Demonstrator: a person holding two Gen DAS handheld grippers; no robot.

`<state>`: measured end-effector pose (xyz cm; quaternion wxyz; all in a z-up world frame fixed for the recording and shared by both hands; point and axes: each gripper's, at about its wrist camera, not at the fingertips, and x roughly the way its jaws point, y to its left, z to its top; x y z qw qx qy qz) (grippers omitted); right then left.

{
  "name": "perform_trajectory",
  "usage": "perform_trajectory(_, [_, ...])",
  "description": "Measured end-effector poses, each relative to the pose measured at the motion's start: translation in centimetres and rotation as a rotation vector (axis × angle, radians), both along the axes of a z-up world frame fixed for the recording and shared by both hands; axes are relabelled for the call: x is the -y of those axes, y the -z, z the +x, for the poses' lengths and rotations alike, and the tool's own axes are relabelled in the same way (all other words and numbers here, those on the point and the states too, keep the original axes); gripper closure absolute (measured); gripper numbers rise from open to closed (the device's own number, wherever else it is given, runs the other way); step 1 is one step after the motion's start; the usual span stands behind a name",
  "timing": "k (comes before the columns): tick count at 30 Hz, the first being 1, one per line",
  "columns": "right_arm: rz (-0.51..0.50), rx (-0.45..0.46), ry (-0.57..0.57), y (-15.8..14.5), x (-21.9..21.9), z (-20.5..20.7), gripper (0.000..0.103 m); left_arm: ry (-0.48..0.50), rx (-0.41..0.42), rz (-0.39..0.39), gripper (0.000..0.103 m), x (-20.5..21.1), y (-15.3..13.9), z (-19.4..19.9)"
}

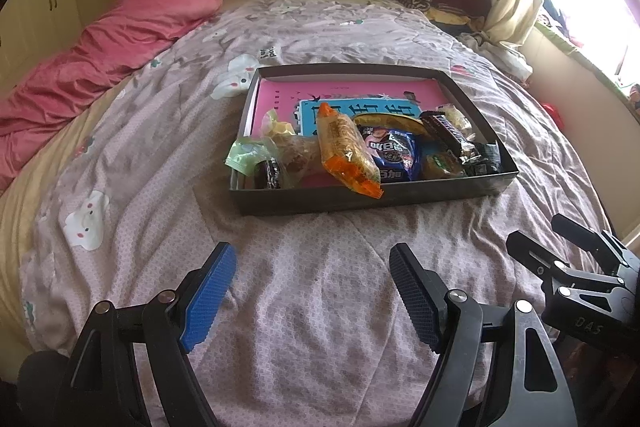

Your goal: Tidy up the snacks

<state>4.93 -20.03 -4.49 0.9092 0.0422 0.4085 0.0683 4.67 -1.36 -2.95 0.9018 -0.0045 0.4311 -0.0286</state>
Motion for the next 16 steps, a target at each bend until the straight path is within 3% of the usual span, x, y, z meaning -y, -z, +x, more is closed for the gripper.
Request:
perform_trajectory(10, [-0.002, -0.001, 0.005, 0.0, 0.1, 0.0, 0.013, -0.016, 0.000, 0.012, 0.023, 0.0, 0.2, 0.3])
perform_trajectory(13, [-0.004, 0.006, 0.014, 0.0, 0.4, 0.2, 0.012, -0.042, 0.014, -0.001, 0.023, -0.9, 0.2, 0.7])
perform_trajectory(16, [0.004, 0.012, 0.035, 0.1, 1.1, 0.7, 0.011, -0.105, 0.077, 0.041, 0.023, -2.7, -0.4, 1.4])
